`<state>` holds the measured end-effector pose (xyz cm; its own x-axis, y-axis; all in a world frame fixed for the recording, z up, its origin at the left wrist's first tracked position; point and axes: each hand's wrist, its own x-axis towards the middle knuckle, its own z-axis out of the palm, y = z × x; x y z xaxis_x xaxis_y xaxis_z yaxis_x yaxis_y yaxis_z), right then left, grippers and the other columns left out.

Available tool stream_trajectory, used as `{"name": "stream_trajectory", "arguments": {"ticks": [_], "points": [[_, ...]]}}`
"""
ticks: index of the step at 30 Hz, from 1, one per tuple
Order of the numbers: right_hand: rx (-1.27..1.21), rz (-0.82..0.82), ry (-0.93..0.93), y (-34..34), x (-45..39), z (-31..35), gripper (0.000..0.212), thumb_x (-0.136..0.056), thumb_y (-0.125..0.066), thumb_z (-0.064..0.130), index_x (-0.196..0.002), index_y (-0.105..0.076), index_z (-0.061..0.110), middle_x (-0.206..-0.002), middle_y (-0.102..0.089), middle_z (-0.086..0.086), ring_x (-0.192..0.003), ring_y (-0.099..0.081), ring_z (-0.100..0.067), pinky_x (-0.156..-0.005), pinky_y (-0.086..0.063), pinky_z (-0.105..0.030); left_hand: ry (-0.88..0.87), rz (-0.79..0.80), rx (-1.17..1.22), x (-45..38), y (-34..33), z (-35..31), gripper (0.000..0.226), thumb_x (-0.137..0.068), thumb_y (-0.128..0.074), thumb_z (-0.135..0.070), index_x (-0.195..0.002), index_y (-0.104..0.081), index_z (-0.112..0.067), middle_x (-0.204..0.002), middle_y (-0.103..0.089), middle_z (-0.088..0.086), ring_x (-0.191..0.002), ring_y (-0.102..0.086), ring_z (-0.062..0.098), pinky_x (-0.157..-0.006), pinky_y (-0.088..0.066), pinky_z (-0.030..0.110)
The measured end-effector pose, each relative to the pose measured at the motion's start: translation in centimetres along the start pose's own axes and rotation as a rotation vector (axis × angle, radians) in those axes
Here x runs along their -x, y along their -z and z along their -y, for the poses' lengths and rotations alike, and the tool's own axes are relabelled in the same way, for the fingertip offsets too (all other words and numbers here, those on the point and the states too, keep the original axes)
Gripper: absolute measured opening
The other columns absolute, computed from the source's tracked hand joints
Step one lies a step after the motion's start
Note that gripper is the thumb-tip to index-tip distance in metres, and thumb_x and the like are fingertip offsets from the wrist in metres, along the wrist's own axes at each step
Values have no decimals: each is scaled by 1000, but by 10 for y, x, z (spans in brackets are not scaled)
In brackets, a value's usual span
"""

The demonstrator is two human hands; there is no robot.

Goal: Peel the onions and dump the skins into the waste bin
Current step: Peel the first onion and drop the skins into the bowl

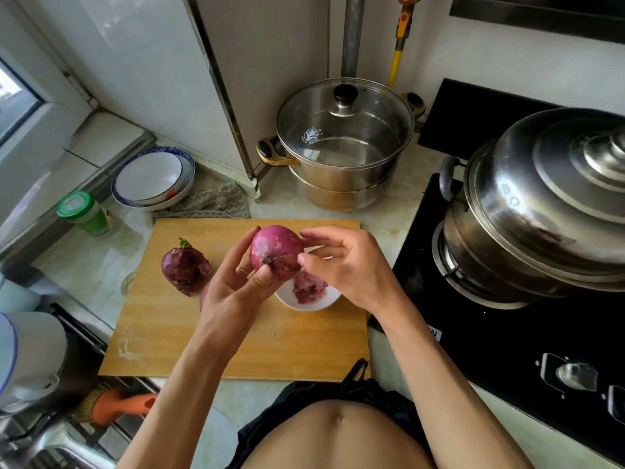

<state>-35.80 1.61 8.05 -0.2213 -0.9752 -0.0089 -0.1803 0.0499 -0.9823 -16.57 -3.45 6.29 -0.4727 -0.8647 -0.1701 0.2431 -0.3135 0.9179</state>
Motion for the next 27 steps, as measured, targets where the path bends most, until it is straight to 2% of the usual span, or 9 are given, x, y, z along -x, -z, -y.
{"name": "stream_trajectory", "arguments": {"ticks": [3,5,7,13,17,19,25,27], "points": [[34,-17,53,-2,1,1,40,-80,-78,22,-119,-71,16,-107,-73,5,-93,-71,-8,-82,-61,-37,13,4,22,1,-3,-5,69,-87,-72,-13,-151,-47,-15,-137,-65,19,-125,-64,41,-99,-56,42],[69,-34,101,-4,2,3,37,-79,-78,23,-115,-72,18,-106,-71,7,-93,-70,-10,-82,-61,-37,23,3,22,1,-5,-8,86,-77,-89,-31,-151,-47,-15,-136,-65,18,-123,-65,40,-96,-57,40],[94,-36,153,-6,3,3,34,-78,-79,20,-111,-72,18,-107,-69,7,-94,-68,-12,-84,-59,-37,36,-6,24,0,-7,-10,95,-71,-93,-42,-150,-49,-15,-138,-63,19,-123,-65,41,-94,-58,40],[123,-23,305,-7,5,5,38,-79,-80,16,-116,-70,12,-115,-66,3,-105,-64,-12,-89,-55,-36,90,40,99,-1,-5,-15,78,-84,-84,-38,-149,-50,-12,-142,-59,22,-126,-63,41,-101,-55,49],[139,4,368,-8,3,9,45,-82,-79,16,-125,-66,12,-123,-64,2,-114,-60,-11,-92,-51,-29,209,27,12,-3,-6,-20,60,-91,-70,-48,-134,-63,-6,-129,-65,29,-105,-71,33,-75,-62,34],[163,3,372,-8,2,9,46,-83,-79,18,-126,-66,11,-120,-66,2,-112,-61,-9,-92,-50,-25,258,4,-42,-5,-7,-21,54,-94,-62,-48,-126,-68,-5,-125,-67,31,-100,-71,35,-65,-62,30],[235,21,369,-2,1,8,47,-82,-80,17,-126,-66,10,-114,-67,0,-108,-61,-6,-94,-45,-16,303,5,-100,-8,-9,-23,50,-90,-60,-47,-118,-74,-9,-108,-74,23,-87,-74,29,-59,-60,28],[262,42,372,-1,1,9,45,-82,-80,16,-124,-66,10,-112,-66,-1,-107,-61,-6,-95,-47,-19,309,7,-114,-8,-9,-24,45,-89,-61,-47,-112,-76,-12,-106,-75,20,-85,-74,27,-60,-61,28]]}}
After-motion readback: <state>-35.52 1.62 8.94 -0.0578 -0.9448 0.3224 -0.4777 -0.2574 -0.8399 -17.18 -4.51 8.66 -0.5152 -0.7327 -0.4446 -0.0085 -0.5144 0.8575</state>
